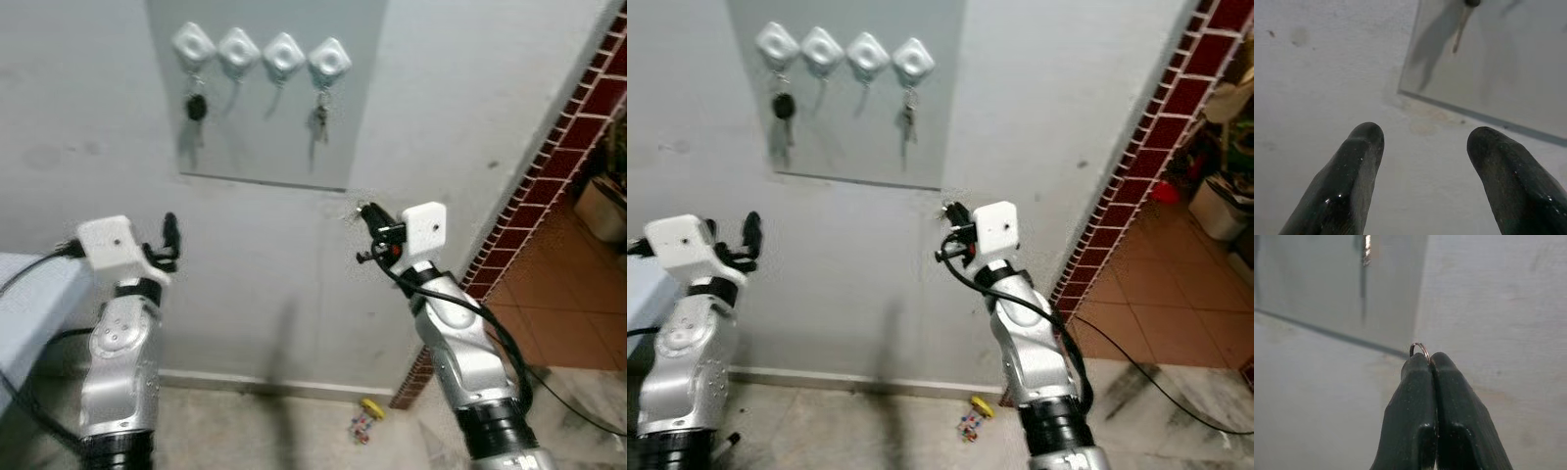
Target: Hang keys on a hook
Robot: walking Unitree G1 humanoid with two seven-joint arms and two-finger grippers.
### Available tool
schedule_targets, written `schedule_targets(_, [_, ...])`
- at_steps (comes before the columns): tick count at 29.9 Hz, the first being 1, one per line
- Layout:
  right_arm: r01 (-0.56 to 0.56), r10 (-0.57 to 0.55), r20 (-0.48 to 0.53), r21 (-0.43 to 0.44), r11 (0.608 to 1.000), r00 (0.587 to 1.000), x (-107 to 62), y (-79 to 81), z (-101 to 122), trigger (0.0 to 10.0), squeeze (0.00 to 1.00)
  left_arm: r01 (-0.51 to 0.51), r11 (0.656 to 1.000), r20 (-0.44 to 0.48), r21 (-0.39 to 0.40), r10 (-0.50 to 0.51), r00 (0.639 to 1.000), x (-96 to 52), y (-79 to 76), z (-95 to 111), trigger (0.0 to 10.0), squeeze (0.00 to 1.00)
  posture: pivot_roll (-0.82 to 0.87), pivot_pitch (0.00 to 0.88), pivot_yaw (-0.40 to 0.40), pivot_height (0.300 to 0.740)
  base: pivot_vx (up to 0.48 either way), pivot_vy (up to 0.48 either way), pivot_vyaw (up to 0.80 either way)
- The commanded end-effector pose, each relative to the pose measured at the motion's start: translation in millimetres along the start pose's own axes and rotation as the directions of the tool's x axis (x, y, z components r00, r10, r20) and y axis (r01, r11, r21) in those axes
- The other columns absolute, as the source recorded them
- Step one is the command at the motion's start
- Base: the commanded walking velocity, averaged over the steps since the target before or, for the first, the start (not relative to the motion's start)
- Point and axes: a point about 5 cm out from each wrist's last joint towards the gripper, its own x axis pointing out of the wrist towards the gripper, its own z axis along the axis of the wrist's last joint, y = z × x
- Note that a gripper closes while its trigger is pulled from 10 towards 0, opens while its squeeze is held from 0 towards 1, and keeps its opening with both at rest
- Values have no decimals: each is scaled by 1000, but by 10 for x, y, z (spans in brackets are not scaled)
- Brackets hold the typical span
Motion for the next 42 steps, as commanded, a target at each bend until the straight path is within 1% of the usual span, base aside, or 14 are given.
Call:
schedule_targets(1, [-38,38,25,2,999,999,36,97,70,10000,0,-26,1000,3,13,26,1000,3,80,27,10000,0,-50,0,-60,728,304,0,0])
schedule_targets(5, [-40,40,22,-2,999,999,29,93,70,10000,0,-37,999,-13,1,37,999,2,78,5,10000,0,-52,0,-61,728,148,0,0])
schedule_targets(17, [-42,42,14,-1,999,999,24,95,68,10000,0,-42,999,-14,3,42,999,4,80,3,10000,0,-51,0,-63,728,0,0,0])
schedule_targets(21, [-45,45,-16,9,999,999,19,99,46,10000,0,-53,999,-3,12,53,999,-1,79,5,10000,0,-53,0,-65,728,0,0,0])
schedule_targets(22, [-76,76,-10,-2,997,997,20,101,74,10000,0,-7,1000,-11,13,8,1000,-17,-6,8,10000,0,-57,0,-62,728,0,0,0])
schedule_targets(23, [-78,78,-9,-7,997,997,23,97,81,10000,0,2,1000,-9,9,-2,1000,-19,-24,11,10000,0,-57,0,-62,728,0,0,0])
schedule_targets(24, [-77,77,-7,-11,997,997,29,90,88,10000,0,6,1000,-8,7,-6,1000,-20,-30,14,10000,0,-57,0,-62,728,0,0,0])
schedule_targets(26, [-94,94,7,-33,995,996,50,84,116,10000,0,16,999,-5,28,-16,1000,-12,-60,26,10000,0,-56,0,-62,728,0,0,0])
schedule_targets(31, [-95,97,31,-53,994,995,71,62,157,10000,0,20,999,2,27,-20,1000,-9,-58,33,10000,0,-57,0,-61,728,0,0,0])
schedule_targets(34, [-103,104,34,-38,994,994,66,77,163,10000,0,22,1000,5,17,-22,1000,-15,-59,35,10000,0,-56,0,-60,728,0,0,0])
schedule_targets(38, [-114,115,29,-35,993,993,40,120,135,10000,0,14,1000,-33,-21,-15,999,-27,-38,-7,10000,0,-54,2,-58,728,0,0,0])
schedule_targets(42, [-117,117,38,-12,993,992,28,155,135,10000,0,16,1000,-36,-23,-17,999,-26,-20,-3,10000,0,-53,4,-56,728,0,0,0])
